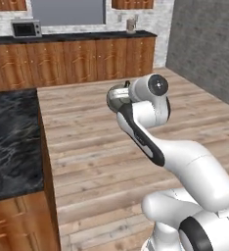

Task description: Pick the kettle from the counter and place it on a stove burner. Then turn the burner on.

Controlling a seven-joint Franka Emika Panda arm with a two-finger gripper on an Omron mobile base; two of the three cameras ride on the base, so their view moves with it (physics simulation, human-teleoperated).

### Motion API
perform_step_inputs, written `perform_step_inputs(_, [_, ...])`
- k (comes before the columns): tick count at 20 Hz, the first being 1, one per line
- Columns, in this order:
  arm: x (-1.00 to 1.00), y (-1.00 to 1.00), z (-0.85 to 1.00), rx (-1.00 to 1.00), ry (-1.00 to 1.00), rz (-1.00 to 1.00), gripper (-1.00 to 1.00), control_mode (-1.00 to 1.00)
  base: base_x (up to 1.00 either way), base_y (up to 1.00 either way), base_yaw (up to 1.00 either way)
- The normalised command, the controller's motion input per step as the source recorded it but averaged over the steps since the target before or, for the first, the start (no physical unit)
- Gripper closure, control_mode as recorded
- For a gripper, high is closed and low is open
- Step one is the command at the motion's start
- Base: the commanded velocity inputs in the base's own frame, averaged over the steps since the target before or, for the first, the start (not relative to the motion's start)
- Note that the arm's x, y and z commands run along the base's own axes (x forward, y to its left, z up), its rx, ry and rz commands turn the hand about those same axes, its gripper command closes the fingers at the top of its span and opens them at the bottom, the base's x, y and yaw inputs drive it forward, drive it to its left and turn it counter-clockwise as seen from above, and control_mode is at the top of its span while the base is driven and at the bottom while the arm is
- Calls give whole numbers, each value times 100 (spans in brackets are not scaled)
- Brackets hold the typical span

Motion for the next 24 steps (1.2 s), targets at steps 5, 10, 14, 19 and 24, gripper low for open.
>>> perform_step_inputs(5, [0,0,0,0,0,0,100,100,100,-69,6])
perform_step_inputs(10, [0,0,0,0,0,0,100,100,100,-29,9])
perform_step_inputs(14, [0,0,0,0,0,0,100,100,100,-3,18])
perform_step_inputs(19, [0,0,0,0,0,0,100,100,100,-3,19])
perform_step_inputs(24, [0,0,0,0,0,0,100,100,100,-22,25])
